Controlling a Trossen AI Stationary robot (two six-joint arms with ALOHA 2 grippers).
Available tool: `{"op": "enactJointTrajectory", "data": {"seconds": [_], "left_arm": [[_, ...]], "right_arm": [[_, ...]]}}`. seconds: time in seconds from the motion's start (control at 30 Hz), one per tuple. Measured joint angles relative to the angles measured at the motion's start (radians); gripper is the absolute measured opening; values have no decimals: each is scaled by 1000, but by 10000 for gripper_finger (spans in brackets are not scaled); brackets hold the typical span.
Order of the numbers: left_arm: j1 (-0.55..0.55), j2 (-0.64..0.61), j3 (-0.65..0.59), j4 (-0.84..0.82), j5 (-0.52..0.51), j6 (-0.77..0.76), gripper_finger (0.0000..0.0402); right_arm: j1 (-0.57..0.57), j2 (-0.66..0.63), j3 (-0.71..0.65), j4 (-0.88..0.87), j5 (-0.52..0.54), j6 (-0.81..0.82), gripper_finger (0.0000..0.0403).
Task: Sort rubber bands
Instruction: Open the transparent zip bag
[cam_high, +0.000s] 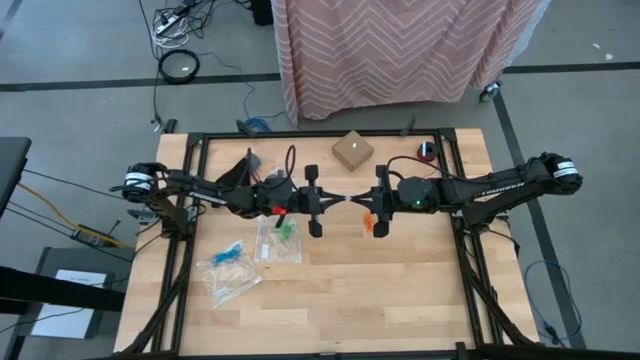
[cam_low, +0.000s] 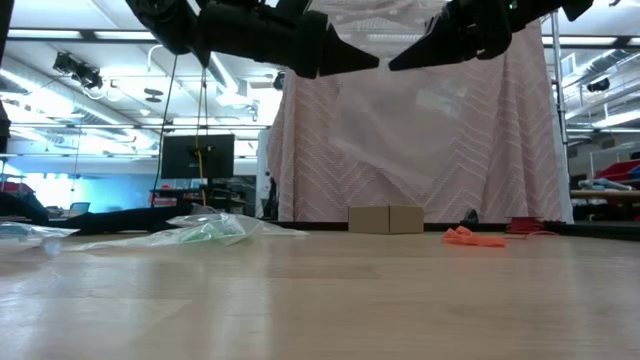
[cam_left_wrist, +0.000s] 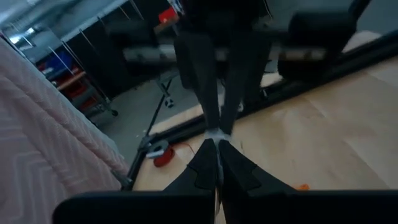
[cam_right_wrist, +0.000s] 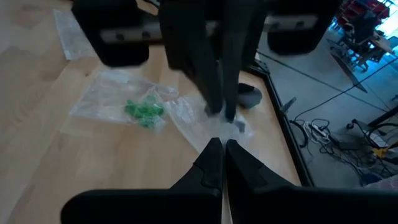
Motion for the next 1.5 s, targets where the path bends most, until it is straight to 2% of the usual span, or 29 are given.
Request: {"op": "enactJointTrajectory", "data": {"seconds": [0.23,0.67,1.5], "left_arm": [[-1,-2,0,27,-10,1,12],[-6,-3,1,-10,31,-30,12],[-3,-2,1,-10,16,-38,11]], "right_arm": [[0,1,0,1,-5,-2,0],[0,2,0,16,-22,-3,0],[15,2,-2,60,-68,-12,0]]}}
